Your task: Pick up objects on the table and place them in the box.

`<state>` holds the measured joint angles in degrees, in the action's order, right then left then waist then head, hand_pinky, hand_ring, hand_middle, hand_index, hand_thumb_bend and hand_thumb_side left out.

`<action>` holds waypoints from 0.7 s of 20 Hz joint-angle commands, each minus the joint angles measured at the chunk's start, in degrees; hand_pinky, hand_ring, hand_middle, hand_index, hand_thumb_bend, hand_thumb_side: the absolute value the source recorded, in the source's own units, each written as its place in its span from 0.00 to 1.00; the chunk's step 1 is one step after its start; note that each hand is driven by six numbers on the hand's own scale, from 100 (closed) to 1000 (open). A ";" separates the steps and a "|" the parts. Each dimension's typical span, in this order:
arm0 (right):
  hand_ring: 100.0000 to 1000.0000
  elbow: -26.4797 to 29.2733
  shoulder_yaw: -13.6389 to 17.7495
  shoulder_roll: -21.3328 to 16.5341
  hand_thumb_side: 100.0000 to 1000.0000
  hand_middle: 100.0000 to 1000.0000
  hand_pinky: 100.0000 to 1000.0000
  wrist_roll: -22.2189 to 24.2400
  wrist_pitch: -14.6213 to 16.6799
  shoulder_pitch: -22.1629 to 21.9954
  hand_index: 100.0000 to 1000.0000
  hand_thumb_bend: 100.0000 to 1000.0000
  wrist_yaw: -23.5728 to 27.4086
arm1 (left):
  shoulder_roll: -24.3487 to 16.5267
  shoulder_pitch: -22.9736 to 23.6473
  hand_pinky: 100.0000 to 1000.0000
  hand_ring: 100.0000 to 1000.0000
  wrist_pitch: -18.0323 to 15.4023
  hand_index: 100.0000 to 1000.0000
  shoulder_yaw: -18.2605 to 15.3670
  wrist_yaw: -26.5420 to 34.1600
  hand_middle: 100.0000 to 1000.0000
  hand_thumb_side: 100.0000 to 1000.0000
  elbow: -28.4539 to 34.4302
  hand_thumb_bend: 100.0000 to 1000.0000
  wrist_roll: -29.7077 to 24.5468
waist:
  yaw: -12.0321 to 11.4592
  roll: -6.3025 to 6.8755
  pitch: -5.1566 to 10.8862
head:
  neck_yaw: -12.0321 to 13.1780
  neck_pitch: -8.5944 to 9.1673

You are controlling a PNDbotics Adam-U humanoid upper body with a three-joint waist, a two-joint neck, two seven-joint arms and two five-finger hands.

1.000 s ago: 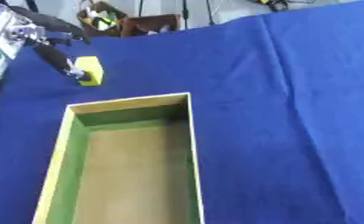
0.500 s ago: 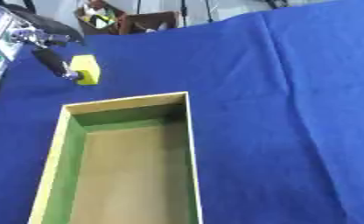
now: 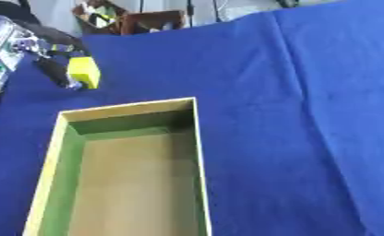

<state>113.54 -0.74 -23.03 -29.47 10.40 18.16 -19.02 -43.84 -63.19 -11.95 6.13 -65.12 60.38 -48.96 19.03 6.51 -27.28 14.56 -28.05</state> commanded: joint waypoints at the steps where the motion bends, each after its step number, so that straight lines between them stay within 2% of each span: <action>1: 0.59 1.05 0.17 -1.10 0.64 0.44 0.52 -0.11 0.03 0.42 0.73 0.00 -0.36 | -2.35 -0.74 0.63 0.80 0.07 1.00 -1.06 1.03 1.00 0.58 0.23 0.26 0.50 | 0.19 -0.63 1.08 | 0.35 1.00; 8: 0.59 1.05 0.11 -1.03 0.64 0.44 0.52 -0.11 -0.05 0.41 0.73 0.00 -0.53 | -2.49 -0.60 0.61 0.78 0.78 1.00 -1.21 1.63 1.00 0.56 -0.22 0.20 0.72 | 0.40 -0.59 0.64 | 0.53 1.48; 12: 0.59 1.05 0.14 -1.04 0.64 0.44 0.52 -0.13 -0.21 0.26 0.73 0.00 -0.65 | -2.48 -0.73 0.51 0.68 0.83 1.00 -1.17 3.48 0.89 0.51 -0.07 0.12 0.60 | 0.27 -0.45 0.60 | 0.42 1.14; 14: 0.59 1.05 0.16 -1.08 0.64 0.44 0.52 -0.17 -0.26 0.25 0.73 0.00 -0.68 | -2.45 -0.88 0.40 0.56 1.03 0.91 -1.15 4.88 0.71 0.43 0.08 0.00 0.46 | 0.20 -0.40 0.66 | 0.38 0.96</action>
<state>113.54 -0.77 -23.03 -29.57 10.24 18.16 -19.29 -44.27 -63.15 -11.15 5.75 -61.00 59.89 -48.46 19.28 6.42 -27.86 14.98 -27.39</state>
